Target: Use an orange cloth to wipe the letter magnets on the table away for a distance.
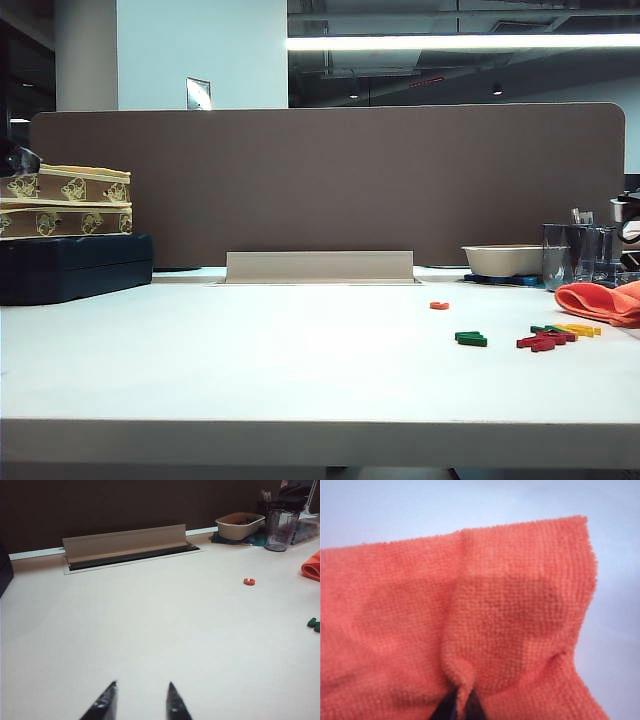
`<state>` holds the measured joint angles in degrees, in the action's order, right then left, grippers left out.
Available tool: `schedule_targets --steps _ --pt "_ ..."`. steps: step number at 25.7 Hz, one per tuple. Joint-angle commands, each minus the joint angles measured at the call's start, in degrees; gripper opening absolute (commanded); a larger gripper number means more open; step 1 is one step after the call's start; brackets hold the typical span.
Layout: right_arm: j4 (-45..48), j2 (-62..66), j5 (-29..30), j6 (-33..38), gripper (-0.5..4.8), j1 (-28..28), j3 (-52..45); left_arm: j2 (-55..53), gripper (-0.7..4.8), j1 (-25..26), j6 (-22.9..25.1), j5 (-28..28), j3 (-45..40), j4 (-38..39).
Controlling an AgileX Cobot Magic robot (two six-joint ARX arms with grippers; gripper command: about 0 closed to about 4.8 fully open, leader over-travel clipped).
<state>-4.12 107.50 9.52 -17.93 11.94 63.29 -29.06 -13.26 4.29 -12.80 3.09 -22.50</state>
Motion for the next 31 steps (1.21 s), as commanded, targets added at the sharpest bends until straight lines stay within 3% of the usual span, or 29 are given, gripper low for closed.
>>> schedule_targets --steps 1,9,13,15,20,22,25,31 --pt "2.0 -3.6 1.8 0.4 -0.01 -2.1 -0.3 0.0 1.19 0.0 0.2 0.1 0.2 -0.7" --pt "0.7 -17.1 10.0 7.2 -0.02 -5.2 -0.3 0.1 1.19 0.0 0.2 0.1 0.2 -0.7" --pt "-3.9 -23.6 10.1 7.0 -0.01 -12.9 -0.3 0.1 1.19 0.0 0.2 0.1 0.2 -0.9" --pt "-7.5 -25.7 9.9 7.0 -0.01 -19.3 -0.3 0.1 1.19 0.0 0.2 0.1 0.2 -0.9" --pt "-12.5 -26.0 9.5 5.8 -0.01 -28.9 -0.5 0.1 1.19 0.0 0.2 0.0 0.2 -1.0" --pt "-12.7 -25.3 5.4 3.8 -0.02 -34.9 -1.4 0.1 1.19 0.0 0.2 -0.1 0.2 -1.4" --pt "-12.9 -22.3 4.5 3.5 -0.01 -38.5 -1.5 0.1 1.19 0.0 0.2 -0.1 0.2 -1.6" --pt "-13.2 -14.5 4.1 3.1 -0.02 -39.5 -1.5 0.1 1.19 0.0 0.2 -0.1 0.2 -1.7"
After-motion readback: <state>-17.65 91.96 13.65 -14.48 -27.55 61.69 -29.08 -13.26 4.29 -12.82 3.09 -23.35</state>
